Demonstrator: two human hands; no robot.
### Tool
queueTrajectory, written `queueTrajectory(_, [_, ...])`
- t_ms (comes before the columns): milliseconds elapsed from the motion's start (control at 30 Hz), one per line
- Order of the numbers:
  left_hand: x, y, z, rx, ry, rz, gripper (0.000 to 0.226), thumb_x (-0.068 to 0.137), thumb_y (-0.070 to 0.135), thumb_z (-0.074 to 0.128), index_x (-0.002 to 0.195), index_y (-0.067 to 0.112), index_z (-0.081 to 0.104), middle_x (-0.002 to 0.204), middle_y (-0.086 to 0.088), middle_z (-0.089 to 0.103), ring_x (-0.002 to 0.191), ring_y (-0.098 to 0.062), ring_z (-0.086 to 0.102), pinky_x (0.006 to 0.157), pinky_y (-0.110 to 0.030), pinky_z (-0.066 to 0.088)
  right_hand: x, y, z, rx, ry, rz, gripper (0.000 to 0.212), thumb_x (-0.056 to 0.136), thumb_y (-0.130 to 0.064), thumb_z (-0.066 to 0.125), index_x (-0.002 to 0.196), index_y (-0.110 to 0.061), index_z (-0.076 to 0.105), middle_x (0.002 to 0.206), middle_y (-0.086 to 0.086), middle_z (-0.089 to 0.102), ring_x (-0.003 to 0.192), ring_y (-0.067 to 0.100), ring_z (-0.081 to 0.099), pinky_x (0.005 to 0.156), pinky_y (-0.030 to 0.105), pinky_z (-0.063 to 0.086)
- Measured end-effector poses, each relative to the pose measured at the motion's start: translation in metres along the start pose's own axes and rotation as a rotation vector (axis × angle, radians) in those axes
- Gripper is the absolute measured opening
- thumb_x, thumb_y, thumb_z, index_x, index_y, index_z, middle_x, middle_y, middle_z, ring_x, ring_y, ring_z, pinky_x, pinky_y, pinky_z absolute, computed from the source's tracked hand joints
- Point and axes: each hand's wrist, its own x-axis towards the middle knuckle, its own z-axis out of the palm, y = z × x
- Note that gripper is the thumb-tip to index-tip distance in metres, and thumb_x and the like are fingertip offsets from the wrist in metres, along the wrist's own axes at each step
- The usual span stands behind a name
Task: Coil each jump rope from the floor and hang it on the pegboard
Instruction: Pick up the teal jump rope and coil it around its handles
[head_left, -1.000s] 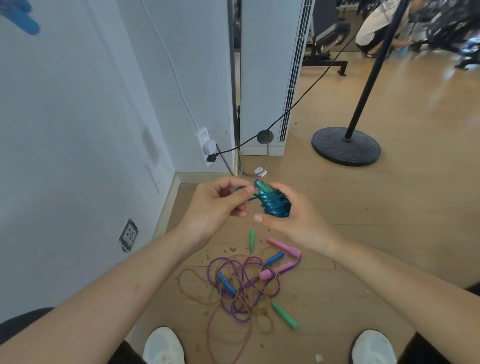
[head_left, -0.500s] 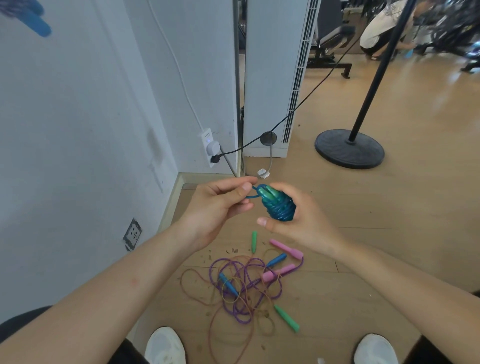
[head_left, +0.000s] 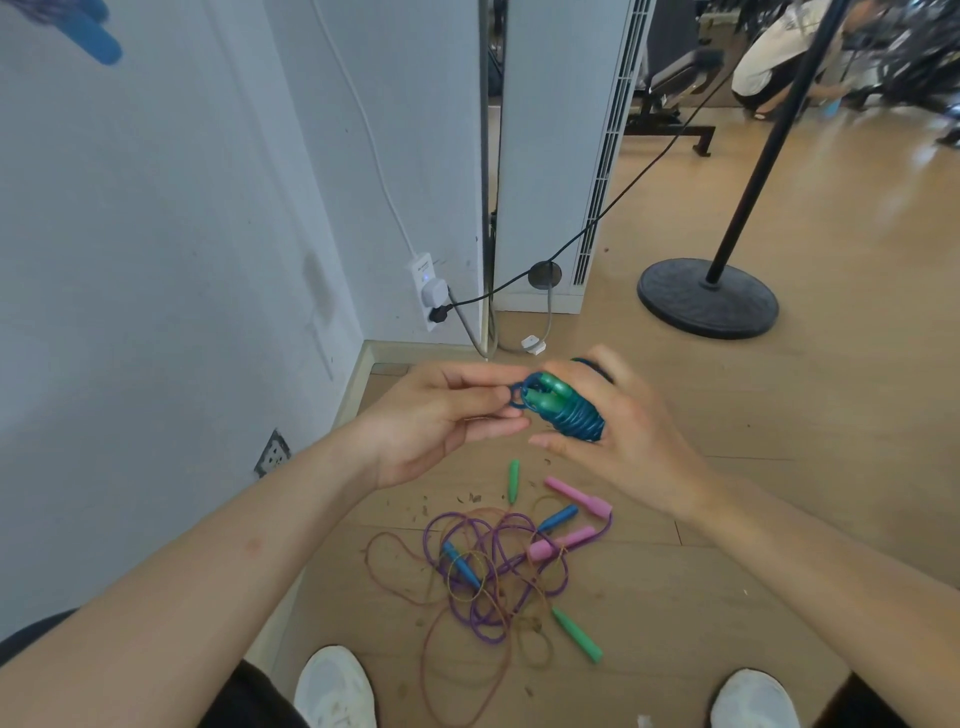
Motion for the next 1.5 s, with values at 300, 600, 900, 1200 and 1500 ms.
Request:
queueTrajectory(300, [-0.001,-0.005,-0.002,0.061,-0.019,0.059,0.036,0.084,0.010,0.062,0.118,-0.001,0.066,0.110,-0.017,0.072,0.095,-0.021,0.068,0.081,-0.027,0.059,-0.005,-0.008,-0.001,0.003,0.038,-0.097,0.061,0.077,-0.042,0.080,0.125,-0.010,0.060,0.119,0.010,0.047,0.100,0.006,0.046,0.087,0.002,0.034])
queueTrajectory(600, [-0.002,-0.006,0.001,0.159,-0.014,0.143,0.029,0.080,0.020,0.066,0.106,0.008,0.071,0.083,-0.001,0.073,0.076,-0.010,0.066,0.071,-0.019,0.055,-0.006,-0.010,-0.002,0.097,0.019,-0.033,0.056,0.078,-0.051,0.076,0.124,-0.027,0.053,0.111,-0.016,0.050,0.095,-0.005,0.050,0.082,0.007,0.038])
queueTrajectory(900, [0.000,-0.008,0.004,0.181,0.025,0.258,0.020,0.080,0.017,0.067,0.096,0.006,0.071,0.073,0.001,0.070,0.063,-0.010,0.057,0.062,-0.020,0.050,-0.008,-0.012,0.000,0.088,0.028,-0.045,0.054,0.081,-0.056,0.071,0.122,-0.030,0.047,0.107,-0.020,0.046,0.089,0.004,0.051,0.074,0.034,0.052])
queueTrajectory(1200, [0.004,-0.009,-0.011,0.341,-0.034,0.255,0.022,0.084,0.010,0.071,0.104,-0.001,0.072,0.096,-0.012,0.075,0.076,-0.017,0.062,0.074,-0.024,0.051,-0.009,-0.015,-0.001,0.069,0.038,-0.048,0.055,0.082,-0.051,0.074,0.125,-0.022,0.054,0.113,-0.008,0.053,0.092,0.009,0.056,0.077,0.020,0.048])
queueTrajectory(1500, [-0.001,-0.002,-0.010,0.288,-0.100,0.259,0.021,0.081,0.015,0.073,0.098,0.002,0.073,0.091,-0.012,0.073,0.077,-0.017,0.063,0.075,-0.025,0.052,-0.007,-0.014,-0.004,-0.035,-0.008,-0.115,0.058,0.085,-0.059,0.063,0.128,-0.021,0.052,0.112,-0.004,0.050,0.082,0.016,0.059,0.063,0.036,0.055])
